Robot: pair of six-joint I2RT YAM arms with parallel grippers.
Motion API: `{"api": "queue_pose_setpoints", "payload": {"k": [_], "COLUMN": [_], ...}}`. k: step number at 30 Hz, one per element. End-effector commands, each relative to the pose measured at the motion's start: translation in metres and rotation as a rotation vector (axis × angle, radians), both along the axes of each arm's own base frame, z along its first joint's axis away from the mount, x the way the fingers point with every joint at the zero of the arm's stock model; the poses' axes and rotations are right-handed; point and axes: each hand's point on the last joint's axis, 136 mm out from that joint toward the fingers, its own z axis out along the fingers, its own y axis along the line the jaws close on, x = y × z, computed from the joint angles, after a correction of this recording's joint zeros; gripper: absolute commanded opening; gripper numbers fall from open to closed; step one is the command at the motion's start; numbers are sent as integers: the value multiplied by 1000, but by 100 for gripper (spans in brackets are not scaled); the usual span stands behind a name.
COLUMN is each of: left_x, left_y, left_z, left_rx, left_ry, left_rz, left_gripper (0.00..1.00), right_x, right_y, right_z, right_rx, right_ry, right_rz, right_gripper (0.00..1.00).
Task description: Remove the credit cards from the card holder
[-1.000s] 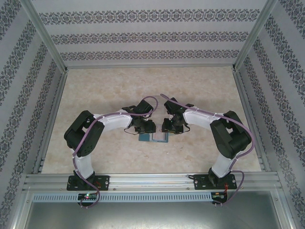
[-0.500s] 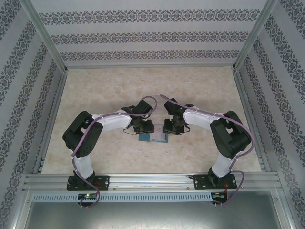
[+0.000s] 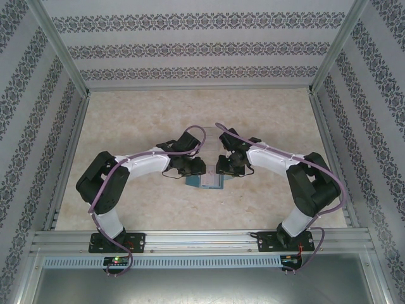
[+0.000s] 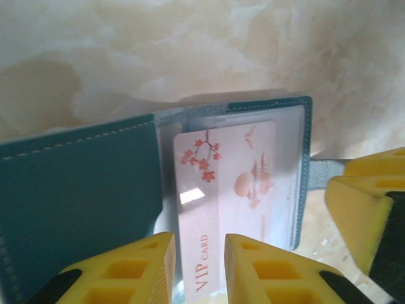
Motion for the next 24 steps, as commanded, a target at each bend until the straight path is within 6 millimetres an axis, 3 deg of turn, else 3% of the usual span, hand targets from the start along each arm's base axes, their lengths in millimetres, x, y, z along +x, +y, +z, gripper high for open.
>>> {"api": "queue_pose_setpoints", "payload": {"k": [1,12,24], "left_x": [1,-2,-2], "left_y": [-9,-6,-7], "left_z": [-4,-20,-22], "left_rx": [-91,-137,-171], "left_ry": [34,72,81], "left_rz": [22,54,62], "left_gripper": [27,27,20], "right_x": [-6,-15,-15], "right_y": [9,10,4], "right_z": [-2,-30,-34], "right_rx": [39,19,-15], "right_ry": [16,83,83], "right_rz": [4,17,20], "right_gripper": [33,33,29]}}
